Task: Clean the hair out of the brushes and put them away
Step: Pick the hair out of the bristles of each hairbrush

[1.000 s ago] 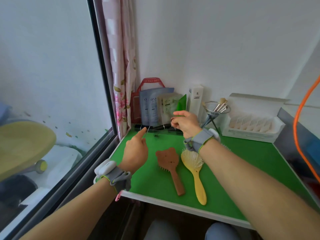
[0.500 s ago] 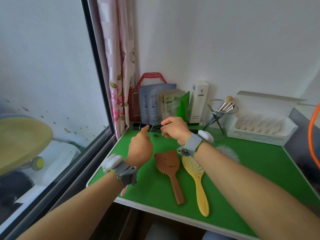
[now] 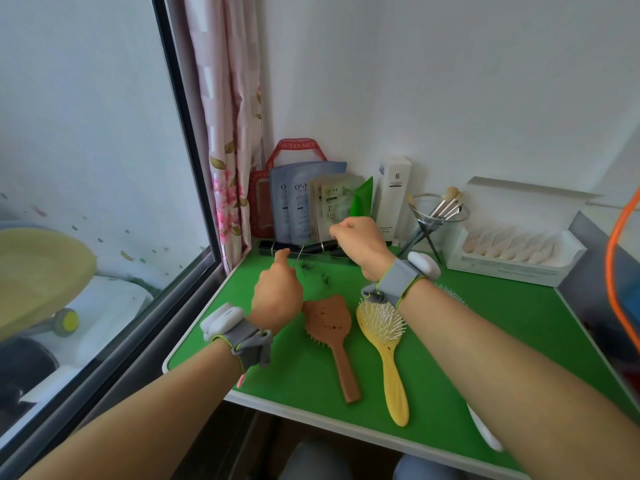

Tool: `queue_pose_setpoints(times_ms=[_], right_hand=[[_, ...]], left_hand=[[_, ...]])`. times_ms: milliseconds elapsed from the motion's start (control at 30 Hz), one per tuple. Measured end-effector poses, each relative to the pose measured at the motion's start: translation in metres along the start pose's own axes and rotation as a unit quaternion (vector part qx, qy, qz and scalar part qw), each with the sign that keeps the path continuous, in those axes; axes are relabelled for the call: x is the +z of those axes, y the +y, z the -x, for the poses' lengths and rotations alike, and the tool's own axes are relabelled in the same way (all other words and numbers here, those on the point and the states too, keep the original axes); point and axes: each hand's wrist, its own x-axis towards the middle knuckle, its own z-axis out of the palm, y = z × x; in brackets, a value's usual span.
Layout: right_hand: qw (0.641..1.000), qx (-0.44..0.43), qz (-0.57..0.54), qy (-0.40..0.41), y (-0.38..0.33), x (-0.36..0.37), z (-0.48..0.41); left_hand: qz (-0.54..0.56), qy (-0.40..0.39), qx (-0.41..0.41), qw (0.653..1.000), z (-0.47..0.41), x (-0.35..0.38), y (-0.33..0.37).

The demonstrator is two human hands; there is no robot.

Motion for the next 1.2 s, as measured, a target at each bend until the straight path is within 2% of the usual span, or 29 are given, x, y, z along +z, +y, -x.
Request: queue_pose_setpoints(times_ms=[133, 467, 833, 1200], right_hand=[[1.0, -0.008, -0.008, 0.027, -0.002, -0.004, 0.006], [0.999, -0.018, -0.036, 0.032, -0.004, -0.014, 0.049], [0.999, -0.02, 0.038, -0.021, 0.019, -0.019, 0.118], [0.984, 0.004, 0.168, -0.057, 0.041, -0.007, 0.152]], left_hand=[[0.005, -0.001, -0.009, 1.0, 0.004, -0.003, 0.003], [0.006, 0.009, -0.002, 1.0, 0.04, -0.017, 0.018], [-0.029, 0.007, -0.006, 1.0, 0.095, -0.022, 0.017], [-0.032, 0.007, -0.007, 0.999, 0.116, -0.023, 0.007]])
